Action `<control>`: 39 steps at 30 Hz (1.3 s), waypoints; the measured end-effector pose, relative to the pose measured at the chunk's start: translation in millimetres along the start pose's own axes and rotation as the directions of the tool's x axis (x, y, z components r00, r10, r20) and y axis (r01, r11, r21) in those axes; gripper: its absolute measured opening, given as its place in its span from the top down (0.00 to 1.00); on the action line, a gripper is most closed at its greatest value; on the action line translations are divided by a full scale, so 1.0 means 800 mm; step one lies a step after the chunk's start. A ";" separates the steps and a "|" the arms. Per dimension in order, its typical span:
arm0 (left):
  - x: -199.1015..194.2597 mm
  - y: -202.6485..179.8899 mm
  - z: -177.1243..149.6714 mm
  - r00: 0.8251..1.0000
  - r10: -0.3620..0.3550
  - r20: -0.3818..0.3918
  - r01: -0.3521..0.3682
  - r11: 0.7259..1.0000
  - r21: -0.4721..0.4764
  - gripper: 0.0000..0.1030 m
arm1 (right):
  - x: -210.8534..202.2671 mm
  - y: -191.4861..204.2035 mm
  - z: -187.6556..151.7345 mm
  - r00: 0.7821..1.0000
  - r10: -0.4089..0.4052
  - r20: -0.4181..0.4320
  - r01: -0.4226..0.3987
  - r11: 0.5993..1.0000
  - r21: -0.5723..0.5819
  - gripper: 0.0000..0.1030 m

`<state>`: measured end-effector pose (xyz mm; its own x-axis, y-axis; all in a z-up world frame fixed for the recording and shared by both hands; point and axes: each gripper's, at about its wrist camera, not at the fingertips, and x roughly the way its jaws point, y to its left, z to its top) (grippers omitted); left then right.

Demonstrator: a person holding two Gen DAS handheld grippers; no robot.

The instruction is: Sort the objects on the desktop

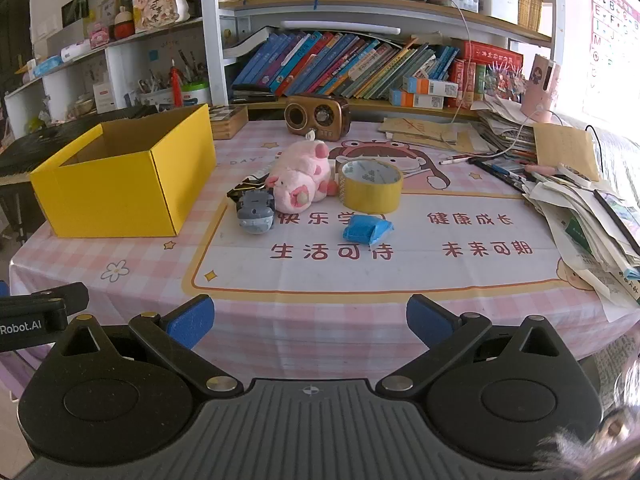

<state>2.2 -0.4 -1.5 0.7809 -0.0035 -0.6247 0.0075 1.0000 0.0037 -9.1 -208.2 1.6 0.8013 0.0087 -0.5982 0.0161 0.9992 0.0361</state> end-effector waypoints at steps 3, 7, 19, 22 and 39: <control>0.000 0.000 0.000 1.000 -0.001 -0.001 0.001 1.000 -0.001 0.00 | 0.001 0.000 0.000 1.000 -0.001 0.000 0.001 1.000 0.001 0.00; 0.001 0.000 0.000 1.000 -0.005 -0.002 0.005 1.000 0.000 0.00 | 0.000 -0.001 0.000 1.000 -0.001 -0.001 0.001 1.000 0.002 0.00; -0.001 0.001 0.000 1.000 -0.005 -0.006 0.005 1.000 -0.002 0.00 | -0.001 -0.001 0.000 1.000 0.000 -0.002 0.000 1.000 0.001 0.00; -0.001 0.001 0.000 1.000 -0.004 -0.006 0.004 1.000 -0.003 0.00 | -0.002 -0.002 0.000 1.000 0.004 -0.001 -0.004 1.000 -0.002 0.00; -0.001 0.004 0.000 1.000 -0.004 -0.013 0.004 1.000 -0.006 0.00 | 0.001 0.000 0.000 1.000 0.003 -0.002 -0.003 1.000 -0.004 0.00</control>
<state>1.5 2.5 -1.1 0.7726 -0.0078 -0.6348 0.0073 1.0000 -0.0034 -8.4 -208.2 0.6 0.8004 0.0122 -0.5994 0.0108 0.9993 0.0348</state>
